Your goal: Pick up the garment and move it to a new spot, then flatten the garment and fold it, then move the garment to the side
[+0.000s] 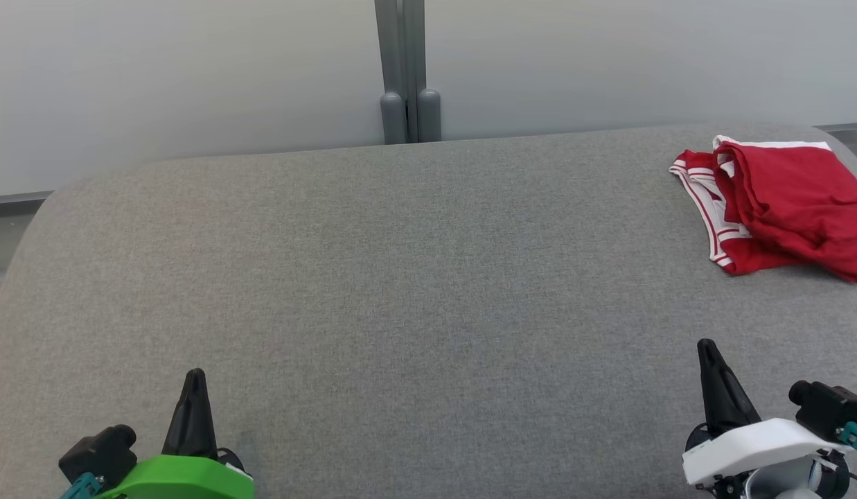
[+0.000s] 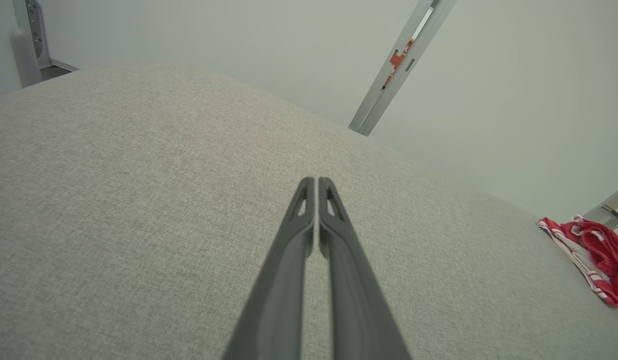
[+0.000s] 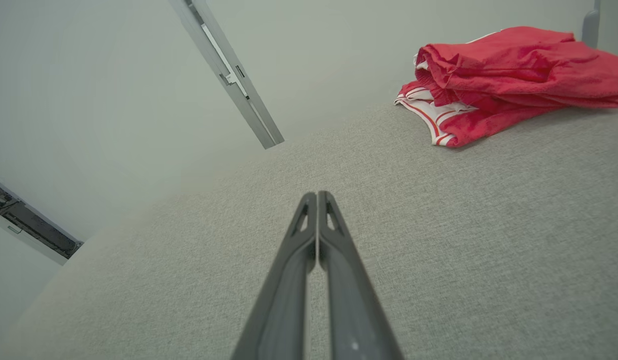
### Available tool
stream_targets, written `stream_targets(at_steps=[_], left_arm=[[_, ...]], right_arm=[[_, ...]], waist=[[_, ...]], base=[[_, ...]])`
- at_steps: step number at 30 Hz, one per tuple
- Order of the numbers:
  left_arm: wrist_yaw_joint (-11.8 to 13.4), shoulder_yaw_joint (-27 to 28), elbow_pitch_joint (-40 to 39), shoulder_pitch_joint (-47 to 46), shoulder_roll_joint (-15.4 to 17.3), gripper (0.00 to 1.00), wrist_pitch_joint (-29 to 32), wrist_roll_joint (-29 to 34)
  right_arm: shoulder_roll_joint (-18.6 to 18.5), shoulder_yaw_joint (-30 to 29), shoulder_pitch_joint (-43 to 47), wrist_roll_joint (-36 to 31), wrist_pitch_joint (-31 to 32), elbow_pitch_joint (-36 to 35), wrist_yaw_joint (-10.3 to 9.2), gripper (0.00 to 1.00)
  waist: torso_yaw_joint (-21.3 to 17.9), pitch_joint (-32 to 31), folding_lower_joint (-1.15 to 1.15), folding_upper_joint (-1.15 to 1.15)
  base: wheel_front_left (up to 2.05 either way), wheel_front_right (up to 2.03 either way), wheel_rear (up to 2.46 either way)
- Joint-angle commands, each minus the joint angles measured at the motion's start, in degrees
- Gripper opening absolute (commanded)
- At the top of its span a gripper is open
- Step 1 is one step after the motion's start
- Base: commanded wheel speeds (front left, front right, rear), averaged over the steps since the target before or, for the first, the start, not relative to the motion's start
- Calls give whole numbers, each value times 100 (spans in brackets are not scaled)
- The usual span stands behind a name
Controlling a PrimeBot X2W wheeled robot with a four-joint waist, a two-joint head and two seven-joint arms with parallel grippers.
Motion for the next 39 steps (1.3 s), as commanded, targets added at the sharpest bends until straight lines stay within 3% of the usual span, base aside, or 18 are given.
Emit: stream_targets(at_steps=[1, 39], left_arm=[[-15, 40, -111, -171, 26, 0, 45, -257], [-84, 281, -198, -414, 46, 0, 830, -3069]], right_arm=[[-17, -51, -160, 231, 51, -58, -1, 0], [144, -366, -497, 3039, 807, 105, -4, 0]], waist=[[1, 1, 0, 0], [22, 25, 0, 0]], base=[[0, 0, 0], [0, 0, 0]])
